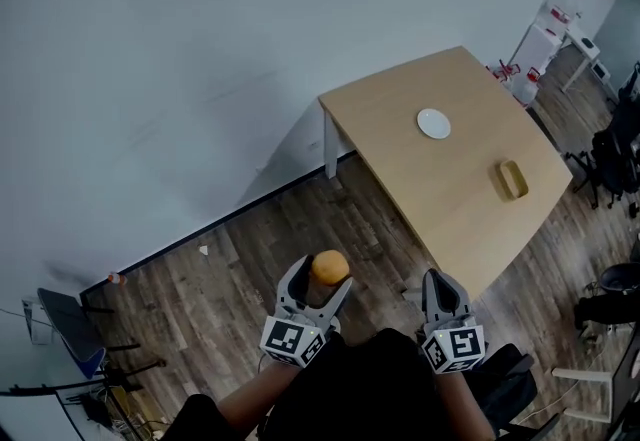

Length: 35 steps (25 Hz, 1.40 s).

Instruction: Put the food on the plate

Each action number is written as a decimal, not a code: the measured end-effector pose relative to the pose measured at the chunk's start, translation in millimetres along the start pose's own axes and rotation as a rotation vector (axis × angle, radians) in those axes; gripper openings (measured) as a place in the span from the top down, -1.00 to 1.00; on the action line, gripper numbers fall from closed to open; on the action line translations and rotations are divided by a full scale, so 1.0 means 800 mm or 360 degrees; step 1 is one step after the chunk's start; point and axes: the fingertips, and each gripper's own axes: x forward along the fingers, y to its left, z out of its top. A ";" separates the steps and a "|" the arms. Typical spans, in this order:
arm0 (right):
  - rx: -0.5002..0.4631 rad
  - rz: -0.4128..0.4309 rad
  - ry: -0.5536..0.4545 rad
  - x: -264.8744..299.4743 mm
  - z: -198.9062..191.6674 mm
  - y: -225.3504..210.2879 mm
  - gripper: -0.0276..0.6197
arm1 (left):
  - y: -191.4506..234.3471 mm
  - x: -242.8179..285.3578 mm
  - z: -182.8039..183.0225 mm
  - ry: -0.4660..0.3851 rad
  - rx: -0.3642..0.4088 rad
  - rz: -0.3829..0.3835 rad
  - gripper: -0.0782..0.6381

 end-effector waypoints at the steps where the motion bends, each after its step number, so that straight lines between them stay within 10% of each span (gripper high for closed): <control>1: -0.0018 0.0019 0.0017 0.008 -0.002 0.004 0.73 | 0.005 -0.002 0.001 -0.0005 -0.0010 0.0023 -0.15; 15: 0.0091 0.0046 0.0024 0.115 -0.003 -0.036 0.73 | 0.065 0.078 0.001 0.0065 -0.0049 0.0063 -0.15; 35: 0.0323 -0.0168 0.0020 0.311 0.039 -0.274 0.73 | 0.083 0.484 -0.046 0.0431 0.0163 -0.0282 -0.15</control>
